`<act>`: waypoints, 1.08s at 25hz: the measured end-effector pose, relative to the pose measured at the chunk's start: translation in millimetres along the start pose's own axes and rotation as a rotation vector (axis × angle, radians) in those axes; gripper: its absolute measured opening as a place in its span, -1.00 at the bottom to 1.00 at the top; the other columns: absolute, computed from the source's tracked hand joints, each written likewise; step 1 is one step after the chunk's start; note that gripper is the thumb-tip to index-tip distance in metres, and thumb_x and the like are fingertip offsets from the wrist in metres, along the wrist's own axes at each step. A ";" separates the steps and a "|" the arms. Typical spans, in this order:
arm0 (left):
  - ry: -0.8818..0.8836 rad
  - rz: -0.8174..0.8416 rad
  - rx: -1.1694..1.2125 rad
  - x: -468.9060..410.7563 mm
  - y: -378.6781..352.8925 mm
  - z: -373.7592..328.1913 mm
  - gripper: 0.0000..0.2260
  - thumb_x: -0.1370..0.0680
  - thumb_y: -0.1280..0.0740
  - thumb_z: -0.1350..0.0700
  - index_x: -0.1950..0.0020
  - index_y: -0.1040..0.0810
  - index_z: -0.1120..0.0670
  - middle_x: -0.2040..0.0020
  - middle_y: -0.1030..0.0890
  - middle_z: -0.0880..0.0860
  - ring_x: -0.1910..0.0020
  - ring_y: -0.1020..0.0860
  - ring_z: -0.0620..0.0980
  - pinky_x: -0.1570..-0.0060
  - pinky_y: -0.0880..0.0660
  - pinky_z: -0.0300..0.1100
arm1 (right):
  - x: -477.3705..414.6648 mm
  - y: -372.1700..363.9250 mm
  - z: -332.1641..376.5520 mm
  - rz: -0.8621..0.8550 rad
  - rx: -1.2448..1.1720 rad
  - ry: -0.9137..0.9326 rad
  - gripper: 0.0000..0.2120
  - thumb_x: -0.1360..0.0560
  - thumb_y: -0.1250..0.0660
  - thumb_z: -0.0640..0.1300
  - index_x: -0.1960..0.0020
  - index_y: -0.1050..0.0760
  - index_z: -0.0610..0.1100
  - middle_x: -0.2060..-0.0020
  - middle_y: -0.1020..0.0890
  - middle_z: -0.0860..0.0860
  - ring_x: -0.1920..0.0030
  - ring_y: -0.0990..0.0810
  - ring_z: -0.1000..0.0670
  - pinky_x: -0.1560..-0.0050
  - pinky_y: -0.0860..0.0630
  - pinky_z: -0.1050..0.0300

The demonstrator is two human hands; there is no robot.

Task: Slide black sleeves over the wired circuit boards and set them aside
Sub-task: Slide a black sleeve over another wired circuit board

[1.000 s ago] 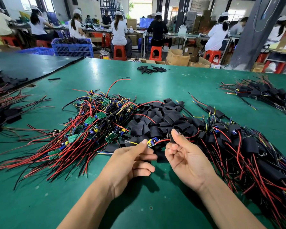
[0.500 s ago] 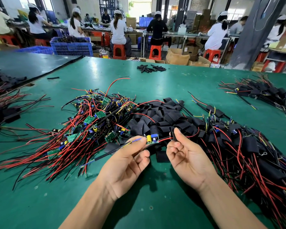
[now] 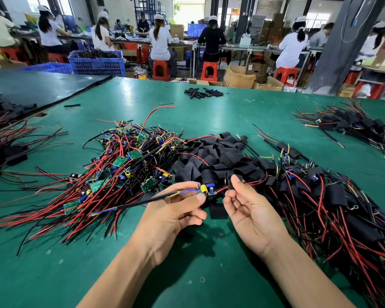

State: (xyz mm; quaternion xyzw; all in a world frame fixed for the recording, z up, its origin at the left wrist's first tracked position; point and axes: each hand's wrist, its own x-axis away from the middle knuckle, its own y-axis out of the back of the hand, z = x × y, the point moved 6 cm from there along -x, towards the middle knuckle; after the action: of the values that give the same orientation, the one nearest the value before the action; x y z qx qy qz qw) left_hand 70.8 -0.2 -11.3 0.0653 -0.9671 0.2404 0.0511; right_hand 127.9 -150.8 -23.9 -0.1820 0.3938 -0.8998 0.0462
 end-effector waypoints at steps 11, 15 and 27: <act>-0.006 -0.002 0.018 -1.3 1.8 0.4 -0.78 -0.27 -0.55 0.07 0.11 -0.74 0.06 0.11 -0.71 0.16 0.42 -0.58 -0.05 0.41 -0.52 -0.28 | 7.0 -10.5 -9.2 0.100 0.202 0.135 -0.93 -0.27 -0.53 -0.20 0.27 -0.68 -0.07 0.20 -0.68 -0.09 0.26 -0.64 0.03 0.14 -0.63 0.18; -0.001 0.000 0.018 -2.3 3.0 2.5 -0.79 -0.29 -0.55 0.07 0.10 -0.74 0.07 0.10 -0.71 0.16 0.41 -0.58 -0.05 0.40 -0.52 -0.27 | 9.3 -13.8 -10.5 0.118 0.202 0.133 -0.93 -0.29 -0.52 -0.22 0.28 -0.68 -0.08 0.21 -0.68 -0.11 0.26 -0.64 0.01 0.14 -0.63 0.18; 0.054 0.017 0.020 -2.9 4.3 5.3 -0.87 -0.34 -0.51 0.07 0.14 -0.75 0.04 0.10 -0.71 0.16 0.40 -0.59 -0.05 0.39 -0.55 -0.26 | 10.2 -14.7 -12.9 0.159 0.197 0.053 -0.93 -0.25 -0.56 -0.15 0.29 -0.70 -0.06 0.16 -0.71 -0.13 0.21 -0.68 -0.01 0.12 -0.63 0.18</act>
State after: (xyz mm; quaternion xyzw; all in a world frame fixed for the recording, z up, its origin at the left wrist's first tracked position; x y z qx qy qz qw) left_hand 72.7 1.4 -18.3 0.0511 -0.9635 0.2522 0.0743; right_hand 114.6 -134.2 -18.3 -0.1210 0.3180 -0.9320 0.1249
